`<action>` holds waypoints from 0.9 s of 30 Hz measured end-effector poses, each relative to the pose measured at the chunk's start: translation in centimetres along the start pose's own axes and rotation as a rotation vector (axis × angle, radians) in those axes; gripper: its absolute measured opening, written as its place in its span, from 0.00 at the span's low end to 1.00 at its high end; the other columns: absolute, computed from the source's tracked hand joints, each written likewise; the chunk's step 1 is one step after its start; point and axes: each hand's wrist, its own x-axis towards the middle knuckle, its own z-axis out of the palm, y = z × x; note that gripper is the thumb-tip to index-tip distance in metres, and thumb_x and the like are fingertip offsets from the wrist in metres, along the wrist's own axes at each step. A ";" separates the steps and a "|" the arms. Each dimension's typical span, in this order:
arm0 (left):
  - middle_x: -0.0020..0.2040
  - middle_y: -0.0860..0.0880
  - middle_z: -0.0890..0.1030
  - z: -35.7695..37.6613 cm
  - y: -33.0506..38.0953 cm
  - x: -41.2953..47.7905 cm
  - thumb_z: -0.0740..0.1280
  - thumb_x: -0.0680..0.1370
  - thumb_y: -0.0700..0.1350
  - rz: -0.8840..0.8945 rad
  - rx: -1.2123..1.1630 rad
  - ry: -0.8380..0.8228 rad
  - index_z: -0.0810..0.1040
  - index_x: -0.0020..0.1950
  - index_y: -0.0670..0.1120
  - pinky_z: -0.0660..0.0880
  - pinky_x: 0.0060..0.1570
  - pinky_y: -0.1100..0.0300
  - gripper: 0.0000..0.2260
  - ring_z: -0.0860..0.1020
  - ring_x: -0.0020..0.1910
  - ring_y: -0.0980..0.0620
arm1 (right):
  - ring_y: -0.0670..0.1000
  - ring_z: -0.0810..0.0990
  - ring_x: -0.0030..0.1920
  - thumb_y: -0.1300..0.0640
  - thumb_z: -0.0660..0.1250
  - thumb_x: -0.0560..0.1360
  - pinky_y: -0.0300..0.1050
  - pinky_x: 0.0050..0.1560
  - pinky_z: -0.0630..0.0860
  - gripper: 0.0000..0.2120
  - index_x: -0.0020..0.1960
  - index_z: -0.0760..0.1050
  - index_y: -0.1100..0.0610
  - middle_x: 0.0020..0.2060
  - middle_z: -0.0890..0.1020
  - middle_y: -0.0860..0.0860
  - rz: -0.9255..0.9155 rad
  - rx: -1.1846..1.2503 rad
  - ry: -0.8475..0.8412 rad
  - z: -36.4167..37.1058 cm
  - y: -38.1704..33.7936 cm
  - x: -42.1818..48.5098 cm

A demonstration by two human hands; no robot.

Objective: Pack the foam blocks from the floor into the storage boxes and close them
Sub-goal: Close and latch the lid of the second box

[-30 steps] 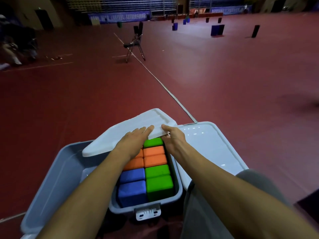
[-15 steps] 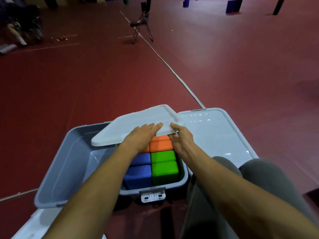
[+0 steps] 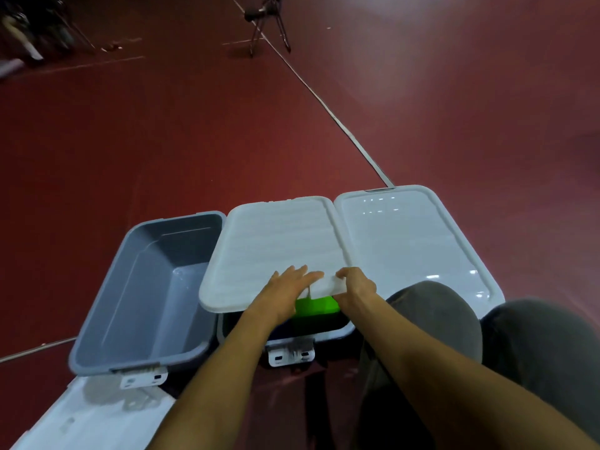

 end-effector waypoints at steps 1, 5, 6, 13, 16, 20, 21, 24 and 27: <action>0.82 0.49 0.52 0.9 0.2 -0.2 0.59 0.74 0.24 -0.003 -0.005 -0.016 0.51 0.81 0.61 0.49 0.78 0.44 0.45 0.51 0.81 0.45 | 0.62 0.80 0.47 0.65 0.71 0.73 0.51 0.46 0.81 0.14 0.56 0.73 0.64 0.50 0.80 0.61 0.044 -0.028 0.002 -0.3 0.3 0.8; 0.83 0.50 0.50 4.2 -0.1 -0.5 0.61 0.73 0.23 -0.021 0.015 -0.007 0.49 0.81 0.61 0.48 0.78 0.44 0.47 0.49 0.81 0.45 | 0.59 0.78 0.59 0.58 0.71 0.76 0.51 0.63 0.76 0.23 0.68 0.71 0.65 0.59 0.78 0.59 0.155 -0.333 -0.084 -1.0 1.9 6.0; 0.83 0.50 0.49 4.8 0.0 -0.4 0.61 0.73 0.23 -0.025 0.019 -0.007 0.49 0.81 0.61 0.48 0.78 0.43 0.47 0.48 0.81 0.45 | 0.58 0.77 0.60 0.59 0.69 0.78 0.49 0.61 0.76 0.22 0.69 0.71 0.64 0.61 0.77 0.57 0.138 -0.379 -0.088 -1.2 1.9 5.6; 0.82 0.47 0.47 7.4 1.2 0.1 0.61 0.71 0.22 -0.066 0.050 -0.042 0.46 0.81 0.60 0.47 0.77 0.39 0.50 0.44 0.81 0.41 | 0.53 0.75 0.68 0.54 0.64 0.82 0.40 0.67 0.68 0.22 0.72 0.68 0.62 0.68 0.76 0.55 -0.081 -0.957 -0.121 -2.3 1.8 2.6; 0.82 0.48 0.42 9.0 1.1 0.2 0.62 0.69 0.21 -0.095 0.000 -0.057 0.45 0.81 0.62 0.44 0.77 0.38 0.53 0.39 0.80 0.39 | 0.56 0.77 0.64 0.54 0.64 0.81 0.47 0.66 0.73 0.25 0.76 0.64 0.58 0.70 0.73 0.52 -0.016 -0.770 -0.138 -2.7 2.6 4.0; 0.82 0.43 0.40 10.5 0.9 0.4 0.62 0.71 0.22 -0.131 0.018 -0.082 0.43 0.80 0.65 0.45 0.77 0.37 0.53 0.38 0.79 0.35 | 0.45 0.83 0.47 0.58 0.60 0.78 0.58 0.60 0.80 0.27 0.77 0.60 0.48 0.63 0.62 0.37 0.098 -0.402 -0.043 -2.3 4.2 6.3; 0.81 0.41 0.41 11.1 1.0 0.4 0.61 0.71 0.22 -0.132 0.025 -0.076 0.44 0.80 0.65 0.46 0.77 0.37 0.52 0.39 0.79 0.34 | 0.43 0.84 0.42 0.56 0.60 0.79 0.57 0.60 0.80 0.27 0.76 0.60 0.48 0.63 0.62 0.37 0.111 -0.432 -0.054 -2.3 4.5 6.4; 0.81 0.38 0.53 13.1 1.3 0.4 0.69 0.74 0.32 -0.117 0.135 0.122 0.53 0.79 0.64 0.59 0.73 0.34 0.45 0.52 0.78 0.30 | 0.53 0.82 0.59 0.48 0.65 0.79 0.48 0.62 0.76 0.27 0.74 0.67 0.60 0.63 0.76 0.51 0.039 -0.821 -0.032 -3.3 4.9 6.8; 0.81 0.39 0.42 14.0 0.7 0.5 0.62 0.79 0.34 -0.136 0.108 -0.052 0.41 0.79 0.64 0.47 0.76 0.35 0.42 0.41 0.79 0.32 | 0.57 0.77 0.66 0.48 0.66 0.79 0.45 0.65 0.72 0.23 0.69 0.71 0.59 0.62 0.79 0.54 -0.021 -1.204 -0.037 -2.8 5.3 5.6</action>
